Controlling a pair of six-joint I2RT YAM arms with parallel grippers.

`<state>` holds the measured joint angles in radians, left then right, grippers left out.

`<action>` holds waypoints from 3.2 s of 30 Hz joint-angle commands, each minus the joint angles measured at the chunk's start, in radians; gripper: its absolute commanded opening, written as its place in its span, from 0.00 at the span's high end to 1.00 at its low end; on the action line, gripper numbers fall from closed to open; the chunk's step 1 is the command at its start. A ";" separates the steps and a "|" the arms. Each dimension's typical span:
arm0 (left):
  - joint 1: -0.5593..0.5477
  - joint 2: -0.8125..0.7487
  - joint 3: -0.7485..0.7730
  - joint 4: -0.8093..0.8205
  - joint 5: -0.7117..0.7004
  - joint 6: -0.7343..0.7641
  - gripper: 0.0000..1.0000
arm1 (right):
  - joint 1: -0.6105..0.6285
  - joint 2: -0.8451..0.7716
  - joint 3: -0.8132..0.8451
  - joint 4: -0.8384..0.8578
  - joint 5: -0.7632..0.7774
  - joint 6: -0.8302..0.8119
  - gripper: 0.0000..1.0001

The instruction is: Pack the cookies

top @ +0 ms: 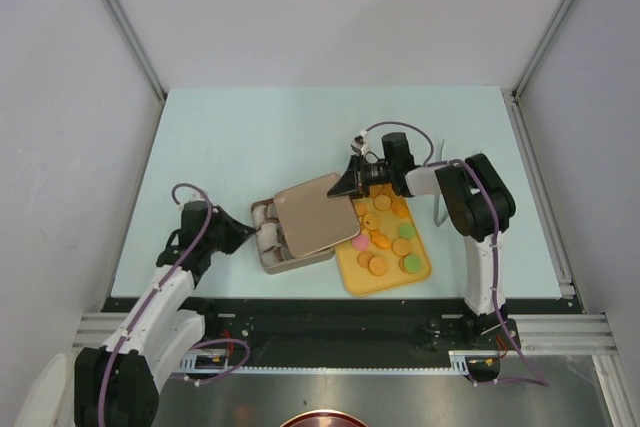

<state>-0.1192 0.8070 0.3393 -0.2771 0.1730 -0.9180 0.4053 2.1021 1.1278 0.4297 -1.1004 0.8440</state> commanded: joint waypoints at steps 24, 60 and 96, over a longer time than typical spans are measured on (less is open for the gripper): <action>0.007 0.077 -0.071 0.056 -0.003 -0.002 1.00 | -0.010 0.087 -0.008 -0.186 -0.021 -0.114 1.00; 0.006 0.093 -0.079 0.096 0.022 -0.013 1.00 | 0.026 -0.125 -0.006 -0.547 0.233 -0.351 0.42; 0.006 0.057 -0.091 0.061 0.003 -0.007 0.99 | 0.138 -0.142 0.273 -0.790 0.955 -0.519 0.83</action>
<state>-0.1146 0.8570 0.2893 -0.0917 0.2131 -0.9428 0.5278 1.9099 1.3304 -0.3111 -0.2199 0.3641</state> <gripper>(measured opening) 0.006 0.165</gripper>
